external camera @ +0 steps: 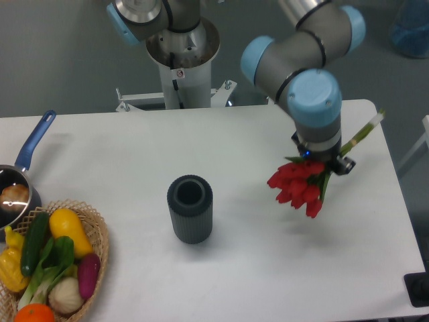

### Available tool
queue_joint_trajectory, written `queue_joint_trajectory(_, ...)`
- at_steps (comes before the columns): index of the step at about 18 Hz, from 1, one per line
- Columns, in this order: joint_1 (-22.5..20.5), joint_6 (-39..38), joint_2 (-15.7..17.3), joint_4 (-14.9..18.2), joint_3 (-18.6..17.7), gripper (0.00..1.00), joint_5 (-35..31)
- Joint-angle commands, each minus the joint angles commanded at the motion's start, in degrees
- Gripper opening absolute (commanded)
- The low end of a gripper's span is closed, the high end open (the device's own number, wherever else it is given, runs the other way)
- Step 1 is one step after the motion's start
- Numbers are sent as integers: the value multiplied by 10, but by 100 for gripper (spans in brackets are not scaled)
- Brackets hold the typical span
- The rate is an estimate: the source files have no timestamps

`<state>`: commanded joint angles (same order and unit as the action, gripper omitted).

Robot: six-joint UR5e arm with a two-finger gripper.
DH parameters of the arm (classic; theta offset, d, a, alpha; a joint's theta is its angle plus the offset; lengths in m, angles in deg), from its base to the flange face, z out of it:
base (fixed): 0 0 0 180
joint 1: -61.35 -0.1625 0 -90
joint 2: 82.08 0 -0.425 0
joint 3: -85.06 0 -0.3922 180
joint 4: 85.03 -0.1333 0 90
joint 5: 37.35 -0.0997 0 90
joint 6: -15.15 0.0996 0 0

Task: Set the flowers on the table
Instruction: 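Lower the held red tulips down onto the table surface, then open the gripper to release the tulips and raise it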

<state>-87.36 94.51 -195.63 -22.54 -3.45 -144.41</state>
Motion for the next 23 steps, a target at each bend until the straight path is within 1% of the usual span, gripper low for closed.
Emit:
queue_joint_trajectory(2,-2,-1,-2,3,-4,42,8)
queue_joint_trajectory(5,-4,-1,-2,1,-24,43,9)
queue_joint_trajectory(6,-4,0,-3,0,-29,48,10)
queue_joint_trajectory(7,-4,-1,-5,0,-33,49,15)
queue_joint_trajectory(9,-4,-3,-8,0,-41,49,39)
queue_joint_trajectory(15,-3,-4,-15,1,-54,49,40)
queue_joint_trajectory(19,-4,-4,-8,-1,-46,49,45)
queue_joint_trajectory(20,-6,-4,-6,0,-39,64,47)
queue_joint_trajectory(21,-10,-4,0,-2,-34,100,57)
queue_joint_trajectory(23,-17,-3,11,-4,-29,100,85)
